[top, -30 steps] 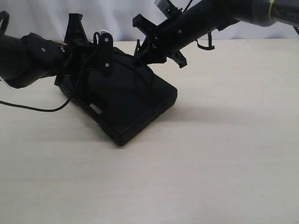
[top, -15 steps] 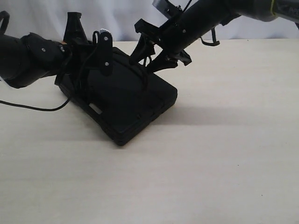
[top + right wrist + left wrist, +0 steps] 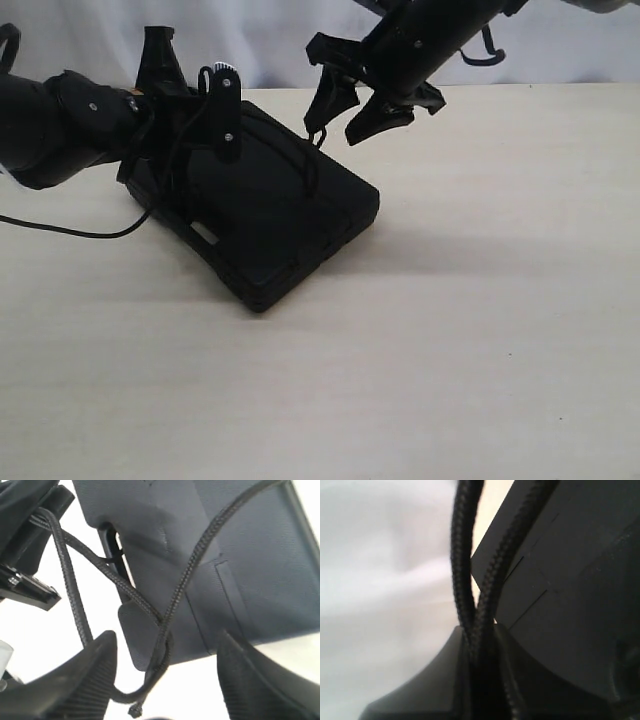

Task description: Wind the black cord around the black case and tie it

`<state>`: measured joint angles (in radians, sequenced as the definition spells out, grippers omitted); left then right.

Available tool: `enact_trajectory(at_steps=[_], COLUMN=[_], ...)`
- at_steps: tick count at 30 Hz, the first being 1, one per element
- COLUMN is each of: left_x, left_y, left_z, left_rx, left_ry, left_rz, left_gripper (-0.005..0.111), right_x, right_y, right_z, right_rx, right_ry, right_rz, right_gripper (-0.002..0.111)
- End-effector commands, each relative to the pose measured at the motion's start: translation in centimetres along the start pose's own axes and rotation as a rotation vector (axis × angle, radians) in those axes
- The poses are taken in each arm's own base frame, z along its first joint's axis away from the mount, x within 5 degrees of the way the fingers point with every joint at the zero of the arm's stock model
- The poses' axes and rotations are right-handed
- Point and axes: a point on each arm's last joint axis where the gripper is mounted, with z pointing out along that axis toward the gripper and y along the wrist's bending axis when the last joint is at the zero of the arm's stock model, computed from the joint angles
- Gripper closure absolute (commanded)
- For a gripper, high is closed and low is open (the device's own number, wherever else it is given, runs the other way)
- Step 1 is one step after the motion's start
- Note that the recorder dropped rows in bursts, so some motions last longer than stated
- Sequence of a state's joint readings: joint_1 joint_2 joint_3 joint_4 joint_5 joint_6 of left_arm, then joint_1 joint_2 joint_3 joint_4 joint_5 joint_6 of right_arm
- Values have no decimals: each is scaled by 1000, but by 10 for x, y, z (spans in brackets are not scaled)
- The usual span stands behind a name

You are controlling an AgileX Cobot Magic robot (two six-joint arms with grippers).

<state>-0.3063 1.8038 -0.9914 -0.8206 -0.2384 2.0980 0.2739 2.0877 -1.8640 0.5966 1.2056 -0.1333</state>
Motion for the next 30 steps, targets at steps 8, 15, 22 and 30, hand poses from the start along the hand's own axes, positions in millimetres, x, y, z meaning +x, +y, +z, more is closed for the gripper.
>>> enact_trajectory(at_steps=[8, 15, 22, 30], left_x=[-3, -3, -3, -3], left_y=[-1, -1, -1, -1], left_z=[0, 0, 0, 0], left_rx=[3, 3, 3, 2], left_ry=[-5, -5, -5, -5], left_rz=[-10, -33, -90, -90], left_gripper=[107, 107, 107, 107], right_x=[6, 38, 87, 84], right_y=[6, 30, 30, 23], right_z=[-36, -37, 35, 74], right_rx=[170, 157, 141, -22], right_ry=[-50, 9, -17, -87], right_rz=[-22, -95, -12, 39], right_gripper=[52, 52, 52, 67])
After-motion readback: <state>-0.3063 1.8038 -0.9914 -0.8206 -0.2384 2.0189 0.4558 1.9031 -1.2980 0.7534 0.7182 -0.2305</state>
